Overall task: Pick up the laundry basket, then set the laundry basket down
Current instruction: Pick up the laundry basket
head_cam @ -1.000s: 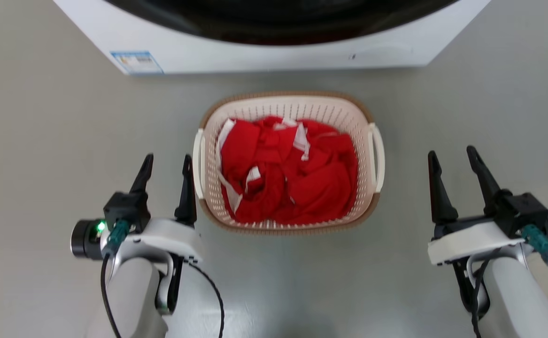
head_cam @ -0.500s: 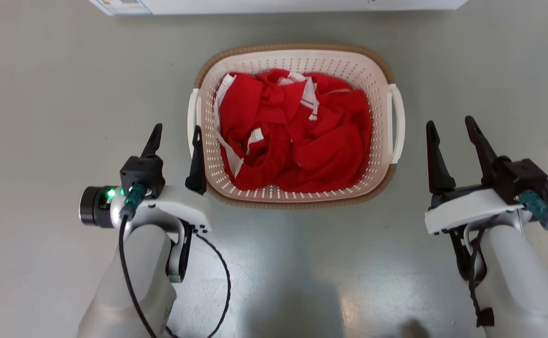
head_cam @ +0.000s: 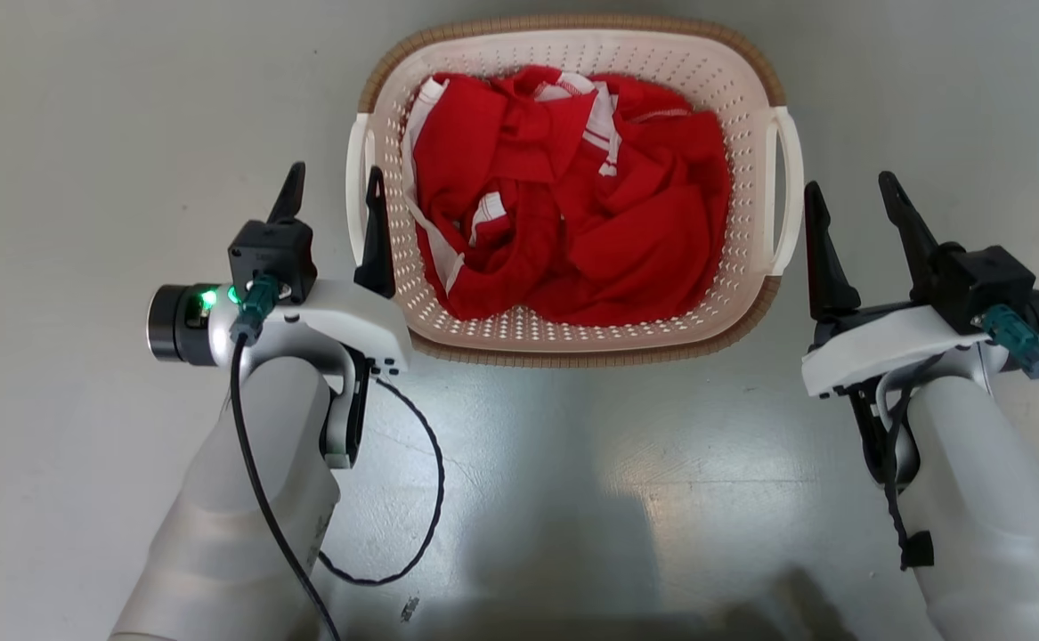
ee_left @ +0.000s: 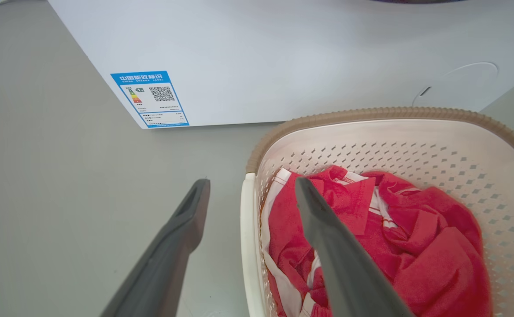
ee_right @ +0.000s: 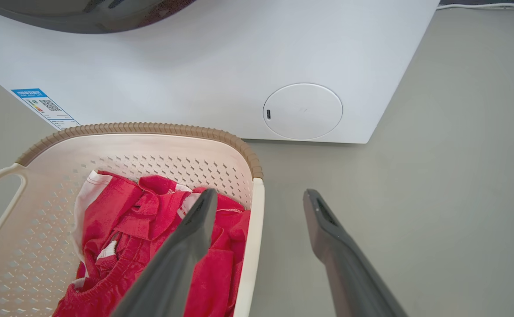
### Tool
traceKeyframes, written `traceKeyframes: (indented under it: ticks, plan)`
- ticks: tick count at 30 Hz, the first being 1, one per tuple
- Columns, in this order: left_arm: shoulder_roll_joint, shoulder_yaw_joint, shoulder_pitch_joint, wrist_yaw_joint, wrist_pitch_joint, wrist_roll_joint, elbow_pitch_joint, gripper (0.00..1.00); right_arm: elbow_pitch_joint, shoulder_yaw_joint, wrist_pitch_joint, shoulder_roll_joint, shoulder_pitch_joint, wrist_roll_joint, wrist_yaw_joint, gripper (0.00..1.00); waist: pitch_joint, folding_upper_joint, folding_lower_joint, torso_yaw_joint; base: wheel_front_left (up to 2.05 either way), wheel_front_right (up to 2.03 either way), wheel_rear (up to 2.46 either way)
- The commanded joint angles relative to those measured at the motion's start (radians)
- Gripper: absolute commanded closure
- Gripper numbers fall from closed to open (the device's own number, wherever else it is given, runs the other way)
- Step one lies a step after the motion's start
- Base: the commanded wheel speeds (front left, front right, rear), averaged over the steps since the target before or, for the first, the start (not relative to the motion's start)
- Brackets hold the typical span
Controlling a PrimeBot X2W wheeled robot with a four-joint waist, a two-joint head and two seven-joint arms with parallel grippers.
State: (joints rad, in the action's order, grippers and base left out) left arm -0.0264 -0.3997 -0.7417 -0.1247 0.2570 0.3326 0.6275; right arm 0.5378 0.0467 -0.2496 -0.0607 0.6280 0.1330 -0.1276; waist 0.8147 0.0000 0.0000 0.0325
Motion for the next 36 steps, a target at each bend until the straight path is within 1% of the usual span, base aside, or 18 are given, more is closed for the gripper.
traceKeyframes:
  ticks: [1,6,18,36]
  plan:
    - [-0.024,0.015,-0.004,-0.01,0.005,0.011,-0.005,0.0,-0.002,0.023,-0.012,0.008,-0.012,0.003,-0.003,0.0,0.015,0.0,0.0,0.0,0.0,0.0,0.0]
    - [-0.024,-0.01,-0.02,-0.009,0.005,0.033,0.023,0.0,0.025,0.031,-0.012,0.009,-0.001,0.014,-0.003,0.0,0.032,0.0,0.0,0.0,0.0,0.0,0.0]
    - [-0.024,-0.069,-0.062,-0.025,0.005,0.096,0.104,0.0,0.08,0.046,-0.012,0.01,0.037,0.027,-0.003,0.0,0.067,0.0,0.0,0.005,0.0,0.0,0.0]
    - [-0.024,-0.147,-0.086,-0.049,0.005,0.181,0.146,0.0,0.127,0.075,-0.012,0.01,0.064,0.072,-0.003,0.0,0.115,0.0,0.0,0.015,0.0,0.0,0.0]
